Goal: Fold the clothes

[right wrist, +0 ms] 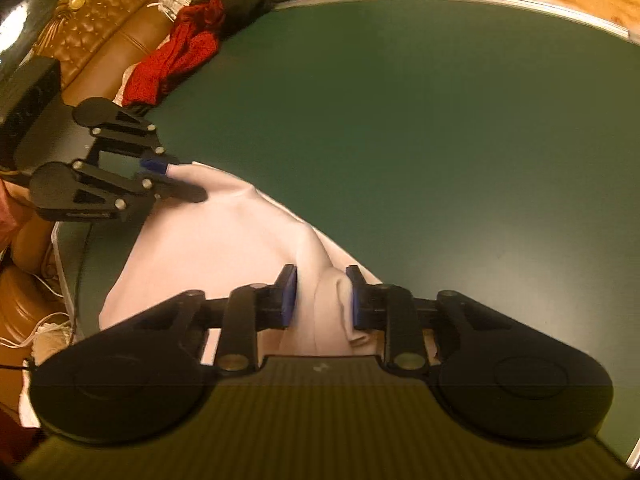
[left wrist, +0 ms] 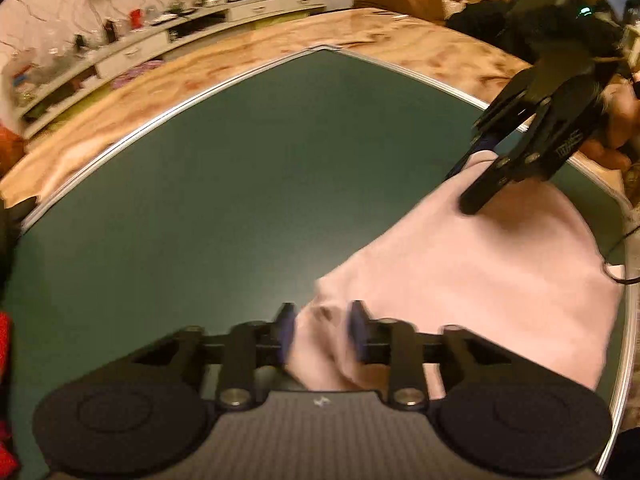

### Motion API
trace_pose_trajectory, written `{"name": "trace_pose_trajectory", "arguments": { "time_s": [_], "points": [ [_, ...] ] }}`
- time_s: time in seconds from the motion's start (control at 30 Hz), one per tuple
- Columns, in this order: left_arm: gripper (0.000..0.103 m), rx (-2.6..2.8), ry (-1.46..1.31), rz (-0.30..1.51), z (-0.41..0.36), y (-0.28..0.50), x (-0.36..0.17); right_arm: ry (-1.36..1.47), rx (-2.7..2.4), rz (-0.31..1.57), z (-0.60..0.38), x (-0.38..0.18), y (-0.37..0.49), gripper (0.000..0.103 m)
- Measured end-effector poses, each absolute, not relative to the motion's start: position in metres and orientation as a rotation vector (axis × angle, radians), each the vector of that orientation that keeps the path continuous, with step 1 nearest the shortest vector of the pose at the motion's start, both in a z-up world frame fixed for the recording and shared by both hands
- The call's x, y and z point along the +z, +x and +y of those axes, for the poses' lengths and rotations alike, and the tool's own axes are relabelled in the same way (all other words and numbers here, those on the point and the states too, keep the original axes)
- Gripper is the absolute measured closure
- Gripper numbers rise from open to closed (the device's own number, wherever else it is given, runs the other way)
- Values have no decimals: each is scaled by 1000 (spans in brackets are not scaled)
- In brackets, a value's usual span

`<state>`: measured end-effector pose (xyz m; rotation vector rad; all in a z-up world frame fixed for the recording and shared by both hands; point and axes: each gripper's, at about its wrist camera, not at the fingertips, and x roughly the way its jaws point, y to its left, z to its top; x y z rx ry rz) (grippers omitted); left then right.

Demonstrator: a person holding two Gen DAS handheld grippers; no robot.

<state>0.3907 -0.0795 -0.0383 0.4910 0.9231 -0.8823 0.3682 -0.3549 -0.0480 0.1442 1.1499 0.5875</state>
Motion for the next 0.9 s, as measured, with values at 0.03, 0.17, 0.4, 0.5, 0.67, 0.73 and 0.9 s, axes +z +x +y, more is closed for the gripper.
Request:
{"name": "trace_pose_trajectory", "arguments": {
  "time_s": [0.03,0.17,0.4,0.5,0.67,0.73,0.9],
  "points": [
    [59,-866,482,922,-77,391,-37,123,567,1138,-356,-45,366,52],
    [47,-725,512,888,-72,384,-24,2,456,1070,-359,-28,351,48],
    [30,-820,472,774,-91,331,12,-135,495,907,-331,13,295,48],
    [30,-811,496,803,-105,328,-5,-183,512,925,-314,0,285,48],
    [34,-784,472,915,-107,339,-37,-58,430,1021,-316,-36,309,48],
    [32,-782,430,932,-104,342,-42,-35,416,1046,-324,-46,310,48],
    [27,-713,397,935,-103,333,-24,-47,361,1019,-320,-47,299,47]
  ]
}}
